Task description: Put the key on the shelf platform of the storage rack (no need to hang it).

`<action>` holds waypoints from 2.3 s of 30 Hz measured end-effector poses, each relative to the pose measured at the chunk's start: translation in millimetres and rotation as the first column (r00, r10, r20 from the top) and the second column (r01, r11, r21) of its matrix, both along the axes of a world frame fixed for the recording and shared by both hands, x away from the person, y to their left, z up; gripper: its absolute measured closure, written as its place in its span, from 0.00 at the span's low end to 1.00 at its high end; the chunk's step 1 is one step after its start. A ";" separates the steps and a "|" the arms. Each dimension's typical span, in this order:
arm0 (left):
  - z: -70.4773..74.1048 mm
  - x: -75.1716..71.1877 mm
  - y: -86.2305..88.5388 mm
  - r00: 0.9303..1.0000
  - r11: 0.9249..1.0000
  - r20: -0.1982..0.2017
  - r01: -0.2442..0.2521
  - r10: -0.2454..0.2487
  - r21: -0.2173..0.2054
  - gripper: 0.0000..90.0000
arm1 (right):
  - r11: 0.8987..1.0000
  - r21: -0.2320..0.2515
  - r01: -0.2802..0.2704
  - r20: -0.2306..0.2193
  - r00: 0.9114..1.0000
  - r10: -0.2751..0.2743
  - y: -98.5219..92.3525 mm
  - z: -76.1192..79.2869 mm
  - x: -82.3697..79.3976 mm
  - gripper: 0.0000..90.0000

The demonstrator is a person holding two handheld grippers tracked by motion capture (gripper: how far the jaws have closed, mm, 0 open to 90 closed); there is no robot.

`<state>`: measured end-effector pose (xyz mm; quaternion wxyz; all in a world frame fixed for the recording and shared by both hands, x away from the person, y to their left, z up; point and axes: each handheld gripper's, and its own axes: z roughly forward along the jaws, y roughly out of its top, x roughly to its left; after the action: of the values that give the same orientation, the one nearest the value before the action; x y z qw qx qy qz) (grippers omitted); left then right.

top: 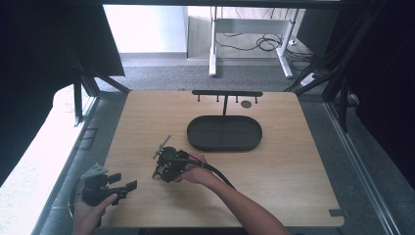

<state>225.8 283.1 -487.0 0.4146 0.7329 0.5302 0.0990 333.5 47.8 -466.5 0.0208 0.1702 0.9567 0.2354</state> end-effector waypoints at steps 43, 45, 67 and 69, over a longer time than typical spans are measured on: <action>-1.6 0.8 -1.2 1.000 1.000 -0.004 0.003 -0.003 0.006 0.24 | 0.994 0.096 0.043 0.033 0.998 -0.046 -53.5 38.7 3.7 0.55; -2.3 1.1 -2.8 1.000 1.000 -0.007 0.011 -0.011 0.010 0.24 | 0.994 0.099 0.046 0.032 0.998 -0.050 -56.5 40.4 4.6 0.55; -3.1 1.3 -5.4 1.000 1.000 -0.013 0.014 -0.014 0.009 0.24 | 0.991 0.100 0.091 0.050 0.994 -0.096 -80.8 52.5 15.0 0.55; -3.2 1.3 -5.6 1.000 1.000 -0.013 0.018 -0.018 0.011 0.24 | 0.990 0.100 0.100 0.054 0.993 -0.105 -84.6 53.9 16.3 0.55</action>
<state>227.1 277.4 -490.1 0.4081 0.7404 0.5258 0.0936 349.8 -36.8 -412.6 0.0529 0.2129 0.9330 0.2853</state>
